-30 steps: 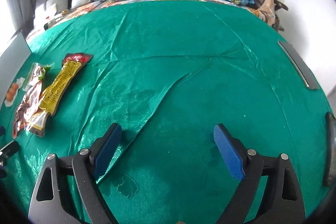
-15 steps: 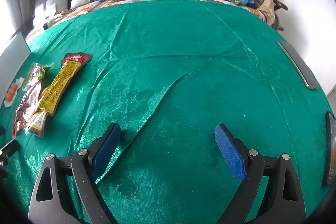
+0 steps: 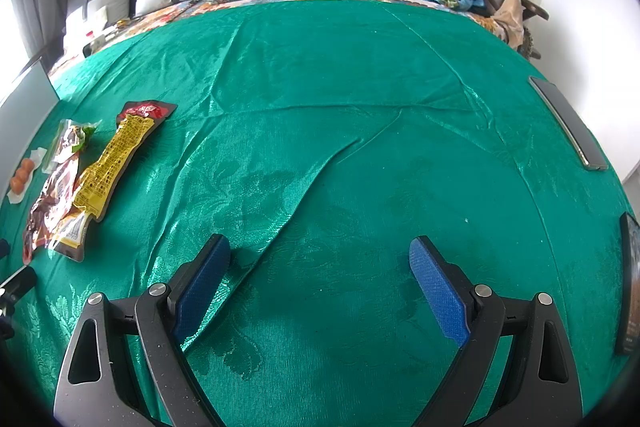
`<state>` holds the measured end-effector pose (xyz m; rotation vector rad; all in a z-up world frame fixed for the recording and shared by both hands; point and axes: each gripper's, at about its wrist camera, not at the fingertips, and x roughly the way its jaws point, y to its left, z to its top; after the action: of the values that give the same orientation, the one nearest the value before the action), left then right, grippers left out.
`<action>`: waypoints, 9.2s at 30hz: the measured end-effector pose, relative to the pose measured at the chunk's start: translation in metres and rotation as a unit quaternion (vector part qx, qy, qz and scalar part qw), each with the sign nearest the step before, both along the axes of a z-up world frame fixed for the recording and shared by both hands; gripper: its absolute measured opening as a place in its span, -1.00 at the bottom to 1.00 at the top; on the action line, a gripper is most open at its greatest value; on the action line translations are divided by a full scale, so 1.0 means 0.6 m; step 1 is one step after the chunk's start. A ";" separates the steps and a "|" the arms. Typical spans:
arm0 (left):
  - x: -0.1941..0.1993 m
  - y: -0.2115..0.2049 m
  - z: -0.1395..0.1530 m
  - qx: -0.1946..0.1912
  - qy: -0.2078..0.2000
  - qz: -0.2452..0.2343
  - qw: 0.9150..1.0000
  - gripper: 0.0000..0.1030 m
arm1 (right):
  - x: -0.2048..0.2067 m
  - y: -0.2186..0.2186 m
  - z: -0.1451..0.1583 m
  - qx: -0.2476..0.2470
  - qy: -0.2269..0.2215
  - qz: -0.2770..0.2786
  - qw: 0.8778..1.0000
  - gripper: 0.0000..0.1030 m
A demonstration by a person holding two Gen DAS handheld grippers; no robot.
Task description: Organize snacks
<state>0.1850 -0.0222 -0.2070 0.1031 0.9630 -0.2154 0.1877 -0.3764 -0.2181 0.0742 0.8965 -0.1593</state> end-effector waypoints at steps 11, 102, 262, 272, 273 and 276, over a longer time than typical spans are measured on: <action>0.000 0.000 -0.001 0.000 0.000 0.000 1.000 1.00 | 0.000 0.000 0.000 0.000 0.000 0.000 1.000 0.81; 0.047 0.036 0.086 -0.044 0.000 -0.005 0.999 0.99 | -0.002 -0.001 0.001 0.000 0.000 0.001 1.000 0.82; -0.156 0.499 0.263 -0.072 -0.066 0.209 0.973 0.25 | 0.025 0.578 0.313 0.420 0.046 0.338 0.841 -0.14; -0.196 0.487 0.250 -0.100 -0.095 0.233 0.963 0.79 | 0.008 0.561 0.222 0.267 0.043 0.300 0.915 0.43; -0.187 0.460 0.257 -0.109 -0.096 0.215 0.966 0.80 | 0.007 0.527 0.210 0.218 0.026 0.285 0.933 0.42; -0.181 0.353 0.276 -0.137 -0.098 0.144 0.975 0.86 | -0.003 0.404 0.150 0.075 -0.006 0.230 0.970 0.42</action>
<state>0.0766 0.1899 -0.0416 -0.2637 0.7341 -0.0675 0.1860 -0.1338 -0.1280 0.0055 0.8904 0.3412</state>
